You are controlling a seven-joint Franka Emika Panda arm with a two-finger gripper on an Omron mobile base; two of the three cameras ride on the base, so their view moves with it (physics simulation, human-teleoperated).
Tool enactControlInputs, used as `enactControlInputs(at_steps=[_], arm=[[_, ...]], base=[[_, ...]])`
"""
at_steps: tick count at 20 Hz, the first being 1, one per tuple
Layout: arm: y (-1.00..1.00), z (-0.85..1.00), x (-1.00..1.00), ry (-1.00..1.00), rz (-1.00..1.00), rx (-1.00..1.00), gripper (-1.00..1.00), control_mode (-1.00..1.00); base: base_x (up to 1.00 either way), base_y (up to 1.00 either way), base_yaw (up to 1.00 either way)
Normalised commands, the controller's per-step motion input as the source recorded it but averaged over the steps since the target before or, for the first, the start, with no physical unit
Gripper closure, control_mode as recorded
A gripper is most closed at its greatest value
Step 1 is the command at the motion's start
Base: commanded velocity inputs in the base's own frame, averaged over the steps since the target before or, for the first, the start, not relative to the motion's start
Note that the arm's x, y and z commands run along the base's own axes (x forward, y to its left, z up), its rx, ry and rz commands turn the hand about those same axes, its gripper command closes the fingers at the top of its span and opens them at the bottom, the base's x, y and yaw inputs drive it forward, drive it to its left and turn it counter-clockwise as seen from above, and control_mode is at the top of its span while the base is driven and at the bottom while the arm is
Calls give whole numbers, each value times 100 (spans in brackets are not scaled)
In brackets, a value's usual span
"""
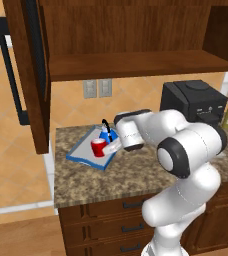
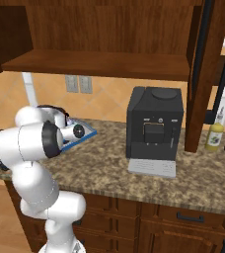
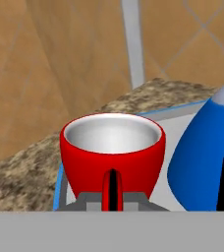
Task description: Pick the kettle from the counter and place it on the tray. Then pick the mug from the cabinet and place it on the tray. Then close the cabinet doors.
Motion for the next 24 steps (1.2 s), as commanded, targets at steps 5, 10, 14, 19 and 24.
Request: enactControlInputs(at_steps=[5,10,14,19,24], arm=[[12,-23,14,-9,0,0,100,-100],[11,-22,22,-5,0,0,100,-100],[6,-16,30,-2,0,0,100,-100],[0,-4,6,0,0,0,100,-100],[0,5,-7,0,0,0,-100,-100]], base=[[0,0,0],[0,0,0],[0,0,0],[0,0,0],[0,0,0]])
